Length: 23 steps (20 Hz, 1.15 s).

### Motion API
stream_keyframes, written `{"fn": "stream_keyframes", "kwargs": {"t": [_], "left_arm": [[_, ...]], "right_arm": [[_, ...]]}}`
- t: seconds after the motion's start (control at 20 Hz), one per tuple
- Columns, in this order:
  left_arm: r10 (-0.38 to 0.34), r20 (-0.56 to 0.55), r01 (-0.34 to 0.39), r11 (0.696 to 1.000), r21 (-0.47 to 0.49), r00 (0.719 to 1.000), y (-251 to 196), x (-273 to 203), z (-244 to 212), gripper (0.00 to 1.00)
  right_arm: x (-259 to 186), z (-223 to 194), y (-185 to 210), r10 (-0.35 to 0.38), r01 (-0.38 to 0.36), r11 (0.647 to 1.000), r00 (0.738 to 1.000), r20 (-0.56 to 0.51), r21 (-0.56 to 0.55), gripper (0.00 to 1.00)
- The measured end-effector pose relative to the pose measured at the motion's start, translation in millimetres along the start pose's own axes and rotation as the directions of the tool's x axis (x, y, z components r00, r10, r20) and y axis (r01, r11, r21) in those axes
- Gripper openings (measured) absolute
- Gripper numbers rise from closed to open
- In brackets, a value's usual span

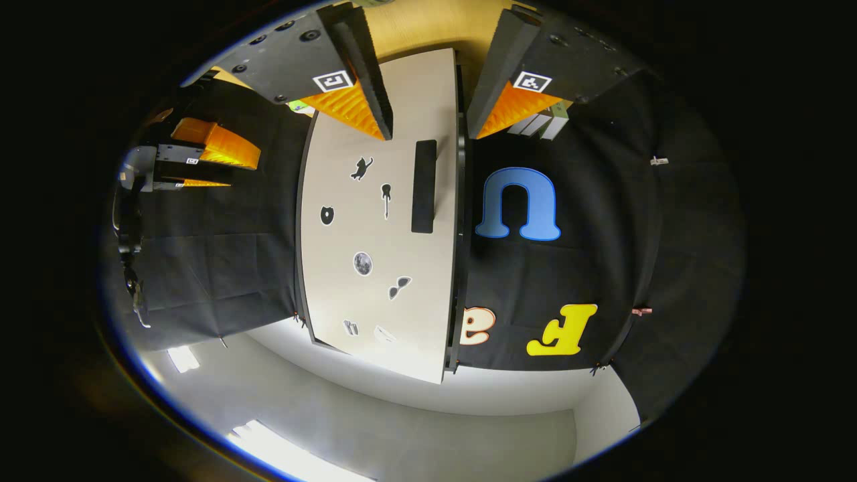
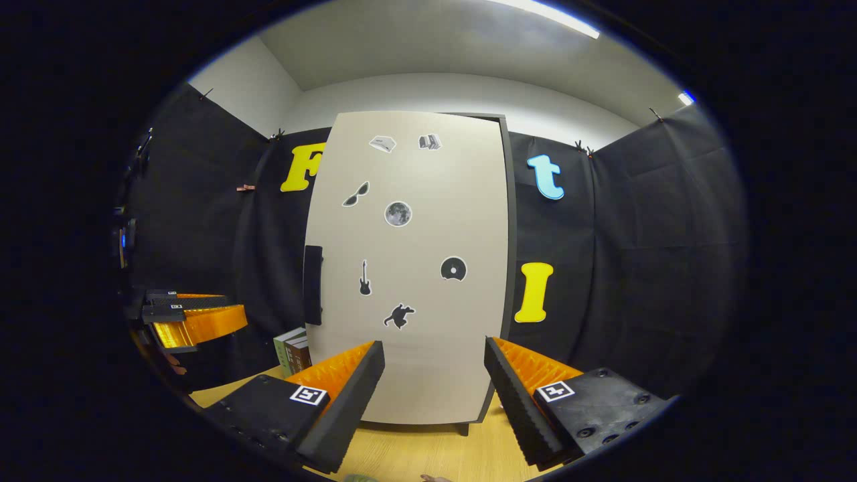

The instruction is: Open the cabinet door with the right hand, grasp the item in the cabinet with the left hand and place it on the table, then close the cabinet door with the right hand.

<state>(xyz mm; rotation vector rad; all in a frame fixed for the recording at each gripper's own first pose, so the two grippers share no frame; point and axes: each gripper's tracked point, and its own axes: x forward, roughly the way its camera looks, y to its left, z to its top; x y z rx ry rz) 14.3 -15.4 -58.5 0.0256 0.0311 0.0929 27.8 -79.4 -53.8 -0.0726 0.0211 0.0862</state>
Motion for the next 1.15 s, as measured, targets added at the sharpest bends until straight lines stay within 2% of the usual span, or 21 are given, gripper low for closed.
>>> {"fn": "stream_keyframes", "kwargs": {"t": [1.15], "left_arm": [[-0.008, 0.010, 0.008, 1.000, -0.028, 1.000, -3.0, -2.7, 1.0, 0.72]], "right_arm": [[-9.4, 5.3, 5.3, 0.003, -0.003, 1.000, 1.000, 0.007, 0.003, 0.98]]}}
